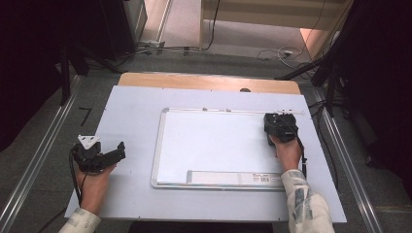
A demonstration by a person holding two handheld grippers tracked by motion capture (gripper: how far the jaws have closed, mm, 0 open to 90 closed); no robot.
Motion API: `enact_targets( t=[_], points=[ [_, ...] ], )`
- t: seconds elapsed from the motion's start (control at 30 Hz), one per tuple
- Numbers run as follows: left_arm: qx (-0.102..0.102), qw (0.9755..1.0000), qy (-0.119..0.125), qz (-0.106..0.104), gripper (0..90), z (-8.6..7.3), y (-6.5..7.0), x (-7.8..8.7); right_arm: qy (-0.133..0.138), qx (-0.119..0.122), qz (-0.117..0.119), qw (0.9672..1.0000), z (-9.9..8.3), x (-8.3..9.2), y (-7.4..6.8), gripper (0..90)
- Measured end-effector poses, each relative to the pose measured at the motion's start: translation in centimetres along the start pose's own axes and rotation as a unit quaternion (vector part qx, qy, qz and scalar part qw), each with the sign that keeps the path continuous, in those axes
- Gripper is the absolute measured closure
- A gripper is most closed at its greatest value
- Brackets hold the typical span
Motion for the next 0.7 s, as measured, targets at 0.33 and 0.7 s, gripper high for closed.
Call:
enact_targets(
  t=[0.33, 0.7],
  points=[
    [0.000, 1.0000, -0.001, 0.002, 5.5, -0.1, 0.0, 0.0, 0.011, -0.003, 0.004, 0.9999, 0.3, -0.4, 0.3, 38.2],
    [0.000, 1.0000, 0.000, 0.000, 5.5, 0.0, 0.0, 0.0, 0.031, -0.008, 0.032, 0.9990, 0.8, 1.3, 0.2, 20.8]
  ],
)
Point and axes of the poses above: each handheld gripper's, and its own axes: x roughly backward along the jaws, z roughly out of its top, y roughly to its right, the point moved 9 cm from there along -x, roughly forward along the jaws, and after that the axes turned 15 degrees about x, right-handed, at the moved point
